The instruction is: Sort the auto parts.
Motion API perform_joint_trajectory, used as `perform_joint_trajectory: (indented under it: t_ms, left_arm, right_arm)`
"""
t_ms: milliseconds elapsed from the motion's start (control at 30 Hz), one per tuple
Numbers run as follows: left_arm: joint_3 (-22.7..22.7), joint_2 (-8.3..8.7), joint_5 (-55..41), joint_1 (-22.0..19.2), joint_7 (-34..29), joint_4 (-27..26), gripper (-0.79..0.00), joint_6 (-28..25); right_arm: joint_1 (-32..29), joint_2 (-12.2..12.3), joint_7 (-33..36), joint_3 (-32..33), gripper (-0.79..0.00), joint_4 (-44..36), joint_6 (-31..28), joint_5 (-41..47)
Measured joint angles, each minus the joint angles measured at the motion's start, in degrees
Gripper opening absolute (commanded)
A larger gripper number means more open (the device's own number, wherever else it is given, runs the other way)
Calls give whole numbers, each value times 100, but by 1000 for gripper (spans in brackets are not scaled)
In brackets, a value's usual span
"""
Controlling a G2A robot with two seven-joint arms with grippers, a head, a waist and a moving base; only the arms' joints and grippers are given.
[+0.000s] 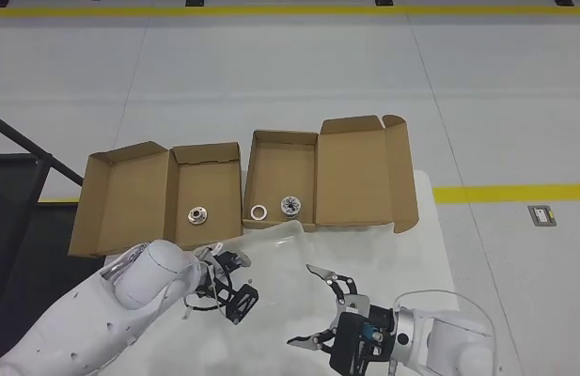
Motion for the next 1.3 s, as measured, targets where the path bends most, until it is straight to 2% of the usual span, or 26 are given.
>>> perform_joint_trajectory:
  t_ms: [67, 267, 467, 600, 867, 1100, 1300]
  left_arm:
    - [45, 1, 165, 26, 101, 81, 0, 190]
    - [258, -20, 1025, -245, 1003, 566, 0, 846]
    - [730, -182, 1996, -773, 2331, 1110, 0, 1232]
    - [1058, -405, 2494, -1120, 2837, 1462, 0, 1340]
    - [1664, -865, 3298, -1525, 3393, 2033, 0, 1784]
    - [2013, -1261, 3843, -1702, 3484, 2587, 0, 1968]
    - [2184, -1526, 4177, -1809, 3653, 3001, 0, 2124]
  right_arm:
    - [21, 9, -8, -42, 0, -3, 79, 8]
    - [113, 50, 13, -71, 0, -59, 374, 45]
    - [-183, 120, -29, 129, 0, -260, 595, 58]
    - [-395, 171, -73, 227, 0, -397, 636, 47]
    - [-511, 247, -55, 263, 0, -509, 697, 64]
    - [-458, 303, 10, 210, 0, -479, 750, 129]
    - [-462, 348, 57, 191, 0, -498, 795, 180]
